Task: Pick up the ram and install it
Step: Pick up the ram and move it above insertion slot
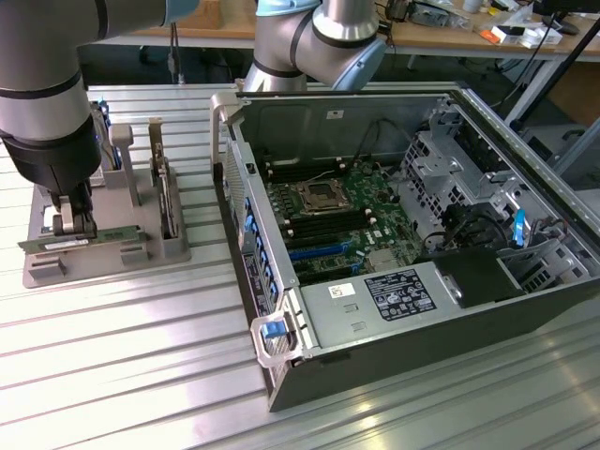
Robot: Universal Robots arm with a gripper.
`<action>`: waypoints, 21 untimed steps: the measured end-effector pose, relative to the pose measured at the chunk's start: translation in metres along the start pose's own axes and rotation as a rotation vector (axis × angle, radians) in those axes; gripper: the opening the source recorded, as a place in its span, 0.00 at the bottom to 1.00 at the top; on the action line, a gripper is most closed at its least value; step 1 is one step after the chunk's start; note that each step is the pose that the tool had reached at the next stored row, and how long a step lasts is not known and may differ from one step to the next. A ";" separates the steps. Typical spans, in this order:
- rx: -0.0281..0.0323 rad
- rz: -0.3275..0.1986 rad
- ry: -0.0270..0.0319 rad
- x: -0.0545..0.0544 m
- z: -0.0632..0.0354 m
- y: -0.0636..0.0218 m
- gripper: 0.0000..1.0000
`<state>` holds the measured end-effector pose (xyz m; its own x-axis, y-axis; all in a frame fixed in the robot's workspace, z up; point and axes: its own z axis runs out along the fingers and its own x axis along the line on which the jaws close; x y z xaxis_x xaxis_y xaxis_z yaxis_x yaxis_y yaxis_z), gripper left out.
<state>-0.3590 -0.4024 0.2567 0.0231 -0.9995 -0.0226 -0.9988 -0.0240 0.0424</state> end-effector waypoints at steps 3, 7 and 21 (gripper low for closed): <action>0.0001 0.000 0.0000 0.000 -0.0045 0.0002 0.12; 0.0001 0.000 -0.0001 0.000 -0.0104 0.0004 0.12; 0.0001 0.000 -0.0001 -0.001 -0.0301 0.0013 0.12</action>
<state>-0.3590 -0.4024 0.2868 0.0230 -0.9995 -0.0226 -0.9988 -0.0240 0.0423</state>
